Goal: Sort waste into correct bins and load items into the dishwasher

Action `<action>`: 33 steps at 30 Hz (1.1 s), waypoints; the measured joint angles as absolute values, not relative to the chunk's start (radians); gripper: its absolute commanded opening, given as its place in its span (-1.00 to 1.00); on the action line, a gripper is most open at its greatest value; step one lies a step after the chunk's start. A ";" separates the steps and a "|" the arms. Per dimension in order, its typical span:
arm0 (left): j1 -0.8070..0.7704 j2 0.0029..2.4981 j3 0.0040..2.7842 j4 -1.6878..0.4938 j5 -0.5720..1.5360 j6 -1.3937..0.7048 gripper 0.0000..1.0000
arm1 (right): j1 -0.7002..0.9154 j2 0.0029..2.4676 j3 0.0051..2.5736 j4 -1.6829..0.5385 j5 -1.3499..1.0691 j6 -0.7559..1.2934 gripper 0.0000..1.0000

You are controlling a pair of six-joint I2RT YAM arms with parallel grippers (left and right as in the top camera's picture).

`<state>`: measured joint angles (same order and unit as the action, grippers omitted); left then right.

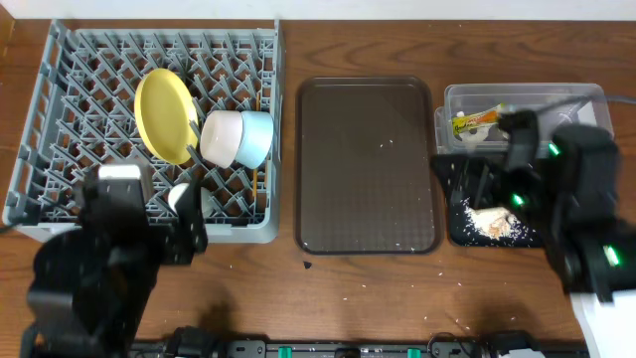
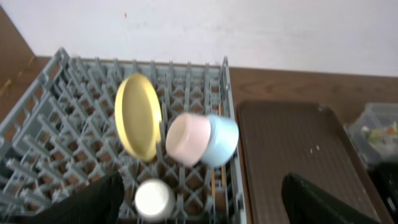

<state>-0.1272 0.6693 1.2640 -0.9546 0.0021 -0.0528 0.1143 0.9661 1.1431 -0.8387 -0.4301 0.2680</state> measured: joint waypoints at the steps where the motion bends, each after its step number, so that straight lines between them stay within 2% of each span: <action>1: -0.127 0.656 1.264 -0.972 0.002 -0.053 0.68 | 0.116 0.925 1.144 -0.839 -0.433 0.262 0.99; 8: -0.127 0.632 1.264 -0.987 0.002 -0.053 0.76 | 0.121 0.783 1.145 -0.886 -0.442 0.248 0.99; 20: -0.127 0.632 1.264 -0.988 0.006 -0.053 0.78 | 0.121 0.765 1.145 -1.026 -0.349 0.190 0.98; 23: -0.127 0.632 1.264 -0.988 0.006 -0.053 0.79 | 0.121 0.763 1.136 -0.941 -0.316 0.099 0.99; 26: -0.127 0.632 1.264 -0.988 0.006 -0.053 0.79 | 0.121 0.735 1.055 -0.711 -0.302 -0.024 0.99; 30: -0.127 0.632 1.264 -0.989 0.006 -0.053 0.79 | 0.121 0.649 0.815 -0.357 -0.294 -0.117 0.98; 33: -0.127 0.632 1.264 -0.989 0.009 -0.053 0.79 | 0.120 0.560 0.600 -0.223 -0.320 -0.152 0.99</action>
